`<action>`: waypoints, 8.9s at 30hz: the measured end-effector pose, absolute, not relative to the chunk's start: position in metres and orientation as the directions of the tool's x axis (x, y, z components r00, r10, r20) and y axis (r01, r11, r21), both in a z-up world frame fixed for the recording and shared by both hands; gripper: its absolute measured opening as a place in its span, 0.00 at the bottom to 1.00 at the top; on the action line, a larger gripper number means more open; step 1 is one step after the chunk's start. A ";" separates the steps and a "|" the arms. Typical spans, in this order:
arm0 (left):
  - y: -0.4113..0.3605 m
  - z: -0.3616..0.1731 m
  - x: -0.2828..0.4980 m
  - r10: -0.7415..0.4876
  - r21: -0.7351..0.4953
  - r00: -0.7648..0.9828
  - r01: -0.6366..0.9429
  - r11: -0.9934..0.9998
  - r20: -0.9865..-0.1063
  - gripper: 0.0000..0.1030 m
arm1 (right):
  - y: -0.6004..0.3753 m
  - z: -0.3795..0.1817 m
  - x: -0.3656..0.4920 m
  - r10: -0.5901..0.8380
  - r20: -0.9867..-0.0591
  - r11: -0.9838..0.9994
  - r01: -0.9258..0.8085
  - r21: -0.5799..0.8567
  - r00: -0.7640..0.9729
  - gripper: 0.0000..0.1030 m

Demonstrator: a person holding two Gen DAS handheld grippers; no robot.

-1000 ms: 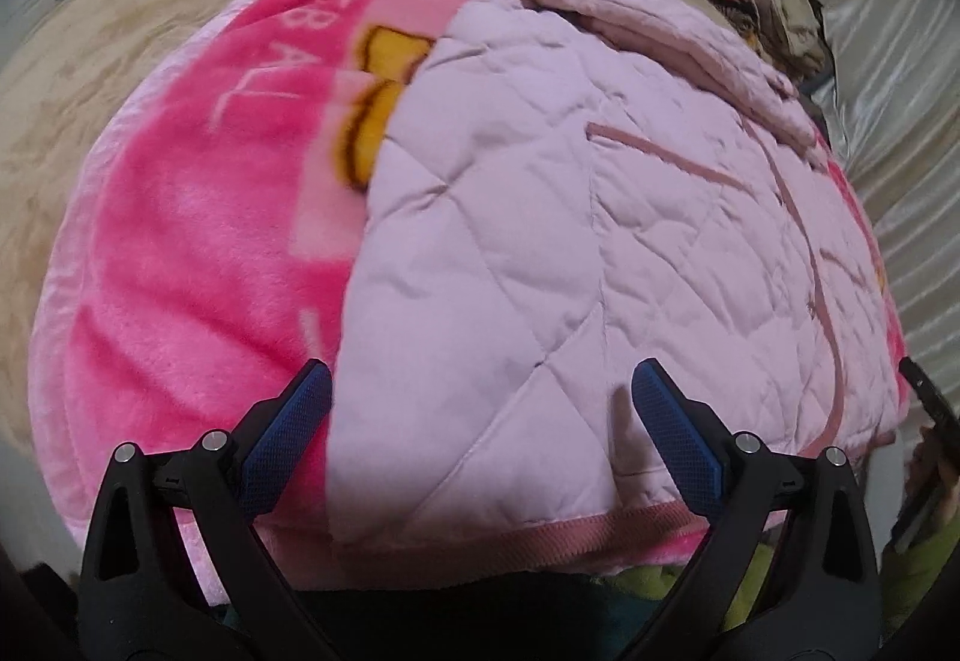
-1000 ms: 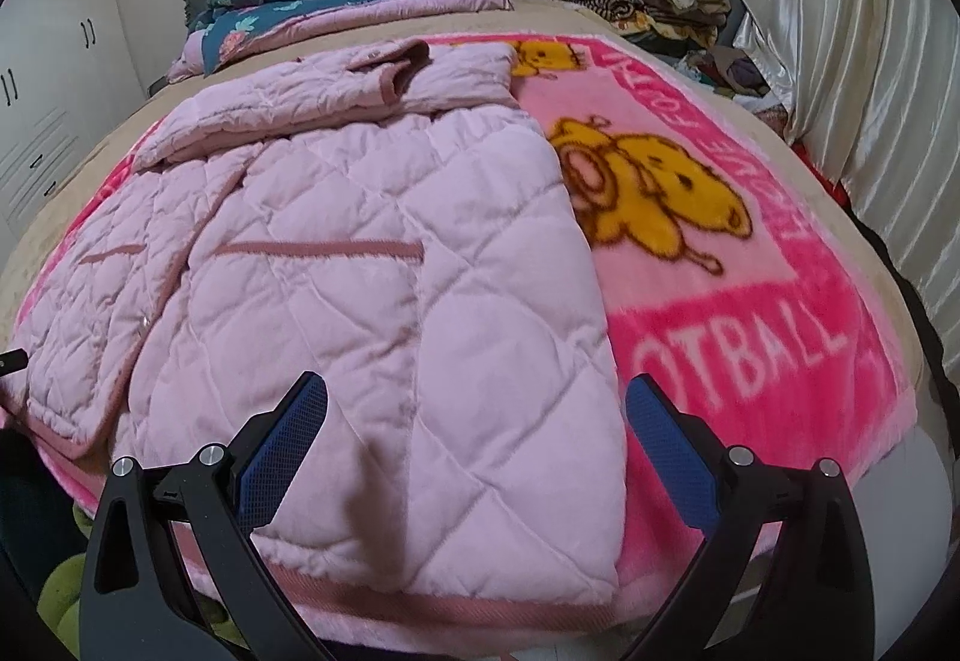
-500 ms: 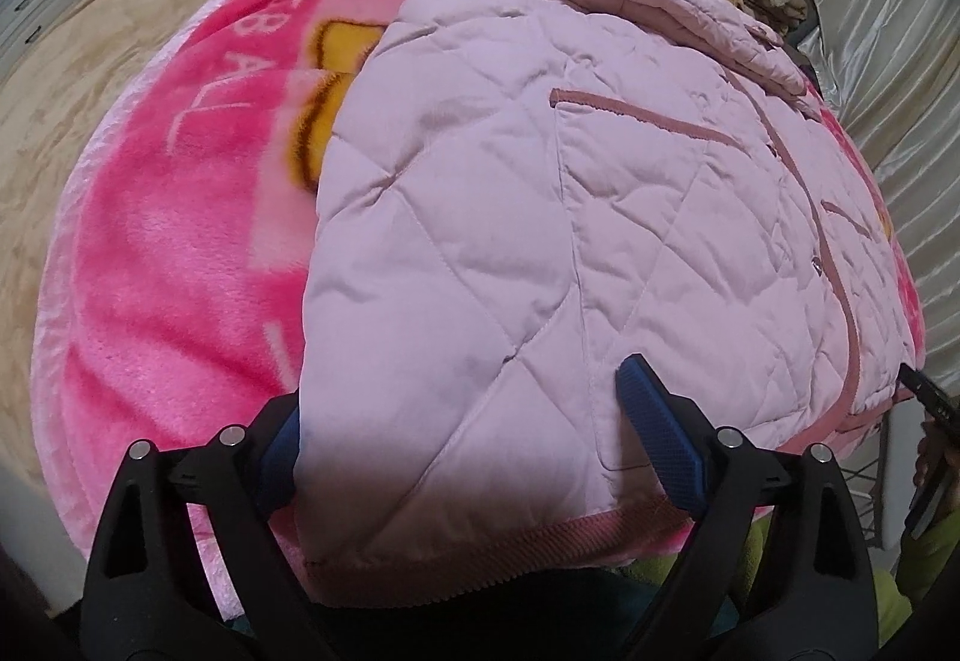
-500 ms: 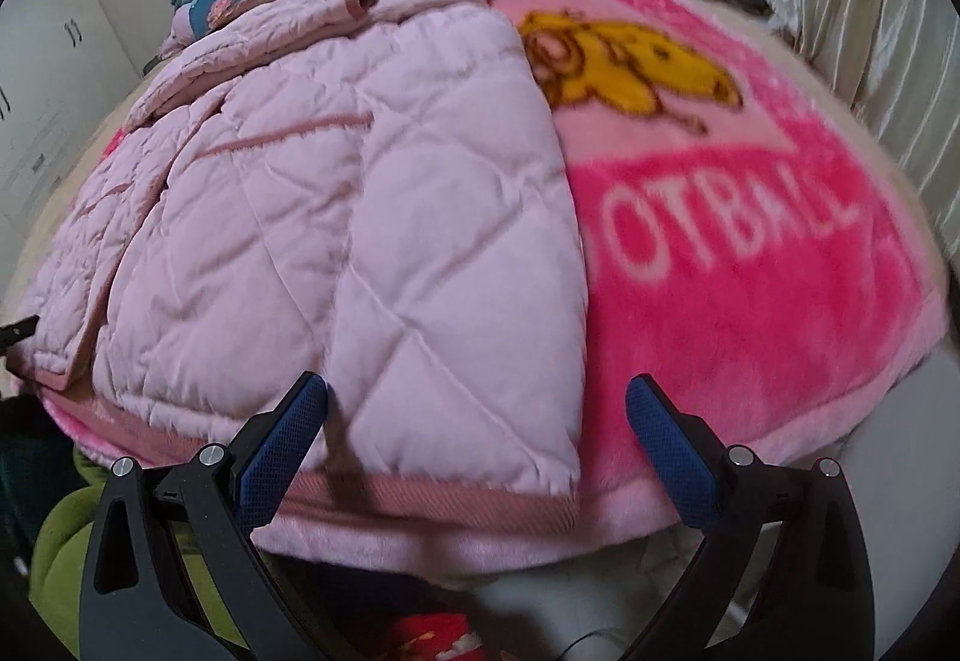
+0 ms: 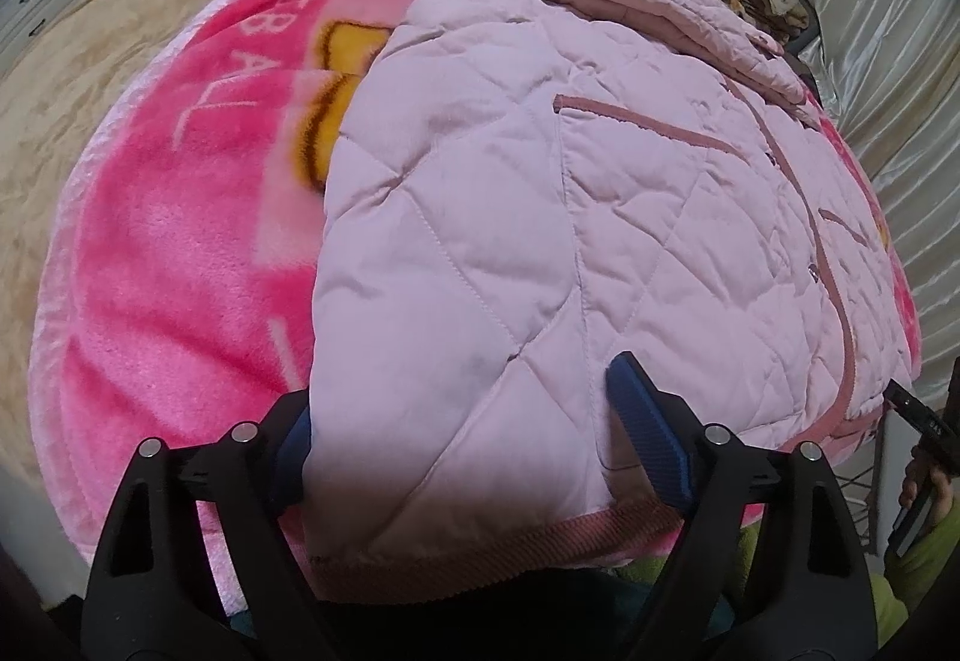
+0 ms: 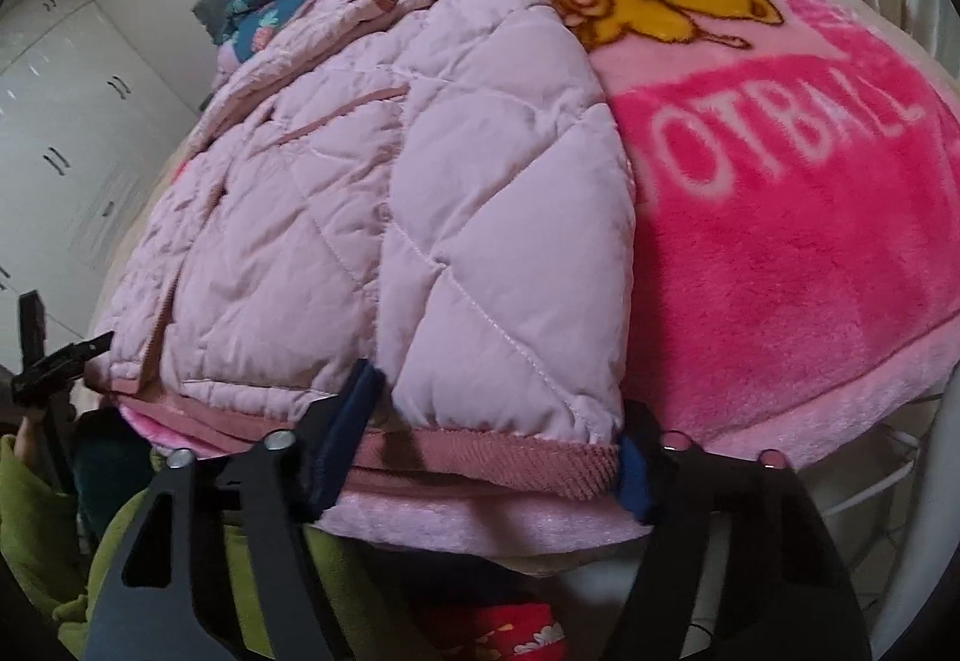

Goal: Fold large clothes

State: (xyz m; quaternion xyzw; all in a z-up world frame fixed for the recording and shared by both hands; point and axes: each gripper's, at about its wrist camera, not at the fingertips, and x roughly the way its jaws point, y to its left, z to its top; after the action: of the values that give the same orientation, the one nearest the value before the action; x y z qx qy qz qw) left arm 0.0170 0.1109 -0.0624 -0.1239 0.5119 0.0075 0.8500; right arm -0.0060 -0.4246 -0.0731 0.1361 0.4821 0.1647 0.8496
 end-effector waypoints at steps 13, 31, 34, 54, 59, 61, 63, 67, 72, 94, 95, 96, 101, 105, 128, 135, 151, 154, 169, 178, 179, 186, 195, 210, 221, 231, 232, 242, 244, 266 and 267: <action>0.096 -0.045 0.006 -0.060 -0.134 0.544 -0.097 0.986 -0.837 0.26 | -0.417 -0.020 -0.005 0.447 -0.676 0.894 -0.270 0.358 0.586 0.19; 0.081 0.010 0.021 -0.041 -0.114 0.666 -0.066 0.991 -0.744 0.15 | -0.411 0.025 0.015 0.443 -0.578 0.894 -0.290 0.341 0.685 0.18; 0.079 0.015 0.024 -0.041 -0.113 0.674 -0.064 0.992 -0.737 0.15 | -0.409 0.031 0.018 0.442 -0.568 0.894 -0.291 0.340 0.694 0.18; 0.087 0.047 0.049 -0.041 -0.131 0.731 -0.068 0.989 -0.682 0.15 | -0.407 0.059 0.037 0.414 -0.520 0.905 -0.278 0.322 0.747 0.15; 0.092 0.058 0.058 -0.042 -0.143 0.745 -0.073 0.987 -0.666 0.15 | -0.407 0.071 0.047 0.409 -0.500 0.906 -0.277 0.320 0.763 0.14; 0.093 0.063 0.063 -0.042 -0.144 0.751 -0.072 0.987 -0.659 0.15 | -0.406 0.076 0.051 0.407 -0.490 0.907 -0.278 0.317 0.771 0.14; 0.094 0.067 0.067 -0.042 -0.146 0.757 -0.071 0.987 -0.653 0.15 | -0.405 0.080 0.054 0.406 -0.482 0.907 -0.279 0.315 0.776 0.14; 0.094 0.075 0.074 -0.045 -0.148 0.762 -0.066 0.987 -0.645 0.15 | -0.403 0.088 0.060 0.406 -0.467 0.906 -0.281 0.316 0.785 0.14; 0.094 0.084 0.084 -0.046 -0.144 0.770 -0.061 0.988 -0.636 0.15 | -0.403 0.094 0.068 0.403 -0.454 0.906 -0.277 0.321 0.795 0.14; 0.096 0.130 0.123 -0.030 -0.136 0.812 -0.062 0.989 -0.583 0.16 | -0.399 0.139 0.100 0.378 -0.378 0.911 -0.266 0.315 0.845 0.14; 0.097 0.131 0.124 -0.028 -0.138 0.813 -0.064 0.988 -0.581 0.16 | -0.400 0.143 0.103 0.377 -0.374 0.911 -0.266 0.315 0.848 0.14; 0.098 0.133 0.126 -0.027 -0.142 0.815 -0.069 0.987 -0.579 0.16 | -0.399 0.146 0.105 0.374 -0.368 0.912 -0.266 0.312 0.851 0.14; 0.106 0.132 0.134 -0.004 -0.152 0.822 -0.101 0.983 -0.569 0.18 | -0.400 0.149 0.118 0.358 -0.359 0.917 -0.252 0.309 0.862 0.14; 0.104 0.124 0.144 0.027 -0.112 0.818 -0.111 0.987 -0.575 0.18 | -0.398 0.142 0.132 0.341 -0.367 0.924 -0.235 0.302 0.865 0.14; 0.109 0.094 0.212 0.117 -0.095 0.816 -0.205 0.974 -0.566 0.18 | -0.387 0.110 0.238 0.286 -0.429 0.935 -0.152 0.319 0.857 0.14; 0.108 0.089 0.227 0.124 -0.104 0.816 -0.219 0.970 -0.564 0.21 | -0.384 0.106 0.265 0.273 -0.452 0.941 -0.137 0.310 0.849 0.14; 0.109 0.076 0.254 0.129 -0.149 0.824 -0.249 0.957 -0.552 0.43 | -0.374 0.088 0.311 0.218 -0.513 0.960 -0.088 0.266 0.830 0.14; 0.108 0.074 0.258 0.128 -0.149 0.824 -0.248 0.957 -0.552 0.46 | -0.372 0.085 0.316 0.213 -0.522 0.961 -0.082 0.264 0.826 0.14; 0.113 0.052 0.270 0.070 -0.173 0.810 -0.208 0.963 -0.583 0.52 | -0.374 0.094 0.311 0.305 -0.453 0.918 -0.133 0.372 0.838 0.76; 0.113 0.049 0.273 0.060 -0.181 0.813 -0.201 0.963 -0.580 0.53 | -0.367 0.069 0.277 0.250 -0.519 0.962 -0.147 0.231 0.818 0.88; 0.114 0.050 0.273 0.057 -0.184 0.813 -0.198 0.963 -0.580 0.58 | -0.367 0.060 0.274 0.224 -0.540 0.971 -0.136 0.197 0.811 0.88; 0.107 0.063 0.265 0.059 -0.149 0.842 -0.164 0.975 -0.537 0.84 | -0.382 0.028 0.257 0.168 -0.604 0.982 -0.077 0.173 0.779 0.88; 0.102 0.076 0.247 0.103 -0.084 0.856 -0.168 0.982 -0.506 0.91 | -0.386 0.022 0.239 0.165 -0.610 0.985 -0.093 0.148 0.775 0.93; 0.130 0.028 0.216 0.102 -0.106 0.782 -0.210 0.972 -0.615 0.91 | -0.374 0.022 0.237 0.175 -0.635 0.984 -0.162 0.080 0.752 0.95; 0.140 -0.026 0.216 -0.071 -0.289 0.716 -0.188 0.939 -0.694 0.91 | -0.378 -0.003 0.255 0.218 -0.662 0.976 -0.173 0.133 0.717 0.95; 0.125 0.010 0.221 0.032 -0.198 0.806 -0.184 0.963 -0.591 0.22 | -0.347 0.018 0.262 0.192 -0.551 0.979 -0.193 0.057 0.812 0.30; 0.124 0.016 0.224 0.037 -0.193 0.817 -0.180 0.964 -0.575 0.22 | -0.346 0.022 0.266 0.184 -0.539 0.981 -0.184 0.054 0.822 0.30; 0.116 0.029 0.274 0.119 -0.110 0.844 -0.206 0.972 -0.524 0.21 | -0.334 0.018 0.346 0.055 -0.554 0.998 -0.062 0.007 0.831 0.27; 0.116 0.024 0.285 0.129 -0.095 0.840 -0.209 0.973 -0.526 0.21 | -0.331 0.010 0.359 0.030 -0.566 0.999 -0.041 -0.007 0.824 0.27; 0.029 0.020 0.277 0.052 -0.067 0.793 -0.117 0.991 -0.607 0.61 | -0.322 -0.034 0.423 -0.095 -0.622 0.995 0.102 -0.025 0.777 0.27; 0.026 0.013 0.280 0.065 -0.050 0.785 -0.121 0.991 -0.616 0.62 | -0.322 -0.034 0.422 -0.094 -0.622 0.995 0.100 -0.027 0.777 0.28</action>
State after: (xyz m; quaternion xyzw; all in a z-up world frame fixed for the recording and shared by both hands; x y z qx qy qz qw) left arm 0.2801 0.0259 0.0134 -0.0433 0.3243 0.0491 0.9437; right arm 0.4223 -0.3216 -0.0336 0.0039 0.3297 -0.0515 0.9427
